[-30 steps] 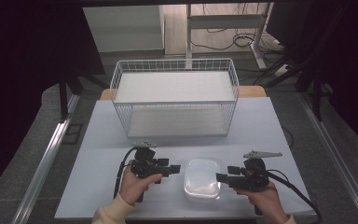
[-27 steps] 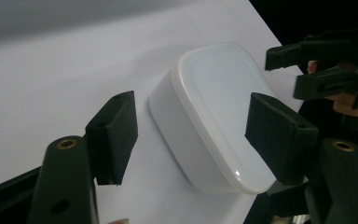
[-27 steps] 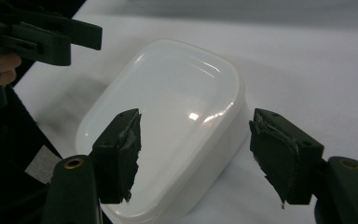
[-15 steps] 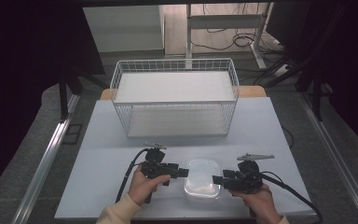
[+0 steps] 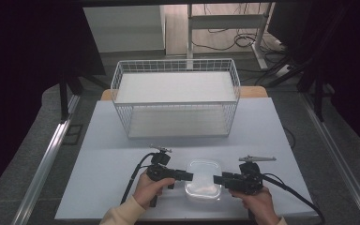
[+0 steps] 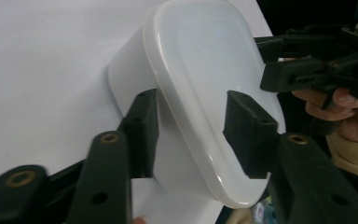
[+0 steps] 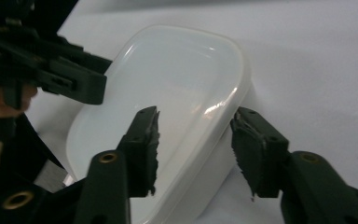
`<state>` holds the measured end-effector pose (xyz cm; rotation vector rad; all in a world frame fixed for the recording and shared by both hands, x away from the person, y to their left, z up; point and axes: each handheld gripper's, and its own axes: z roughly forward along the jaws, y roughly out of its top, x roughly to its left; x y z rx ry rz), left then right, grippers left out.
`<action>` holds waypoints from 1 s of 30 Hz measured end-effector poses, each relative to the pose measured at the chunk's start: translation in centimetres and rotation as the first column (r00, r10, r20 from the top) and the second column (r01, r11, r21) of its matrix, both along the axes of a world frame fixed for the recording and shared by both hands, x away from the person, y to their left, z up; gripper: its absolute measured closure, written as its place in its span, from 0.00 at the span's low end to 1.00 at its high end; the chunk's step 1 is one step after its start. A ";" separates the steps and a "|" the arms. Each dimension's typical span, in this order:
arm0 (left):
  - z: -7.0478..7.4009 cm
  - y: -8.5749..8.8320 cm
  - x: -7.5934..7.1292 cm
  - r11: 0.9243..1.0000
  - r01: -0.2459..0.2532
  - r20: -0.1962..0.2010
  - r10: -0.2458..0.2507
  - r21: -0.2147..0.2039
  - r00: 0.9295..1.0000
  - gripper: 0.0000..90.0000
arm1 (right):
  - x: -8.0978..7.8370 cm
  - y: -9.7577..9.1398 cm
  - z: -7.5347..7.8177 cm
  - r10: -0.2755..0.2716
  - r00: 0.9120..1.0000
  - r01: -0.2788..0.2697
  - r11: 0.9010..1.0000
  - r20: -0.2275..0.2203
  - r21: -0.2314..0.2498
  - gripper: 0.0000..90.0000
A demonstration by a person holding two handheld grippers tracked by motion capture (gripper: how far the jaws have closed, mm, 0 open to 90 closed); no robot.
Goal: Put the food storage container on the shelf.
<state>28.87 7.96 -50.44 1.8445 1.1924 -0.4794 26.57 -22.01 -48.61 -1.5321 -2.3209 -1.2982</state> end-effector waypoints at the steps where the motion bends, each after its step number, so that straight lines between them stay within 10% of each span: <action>1: 0.1 0.1 0.0 1.000 -0.003 0.010 0.003 0.000 1.000 0.64 | 0.1 -0.2 -0.1 -0.012 1.000 0.012 1.000 -0.015 0.023 0.61; 15: 0.5 1.1 -0.5 0.996 -0.041 0.015 0.042 -0.084 0.999 0.81 | 0.2 -1.5 0.2 -0.035 0.998 0.042 0.990 -0.059 0.134 0.78; 30: 2.3 1.4 -1.5 0.999 -0.027 0.135 0.032 -0.039 0.990 0.89 | -0.4 -1.8 1.2 -0.024 1.000 0.025 0.986 -0.008 0.164 0.88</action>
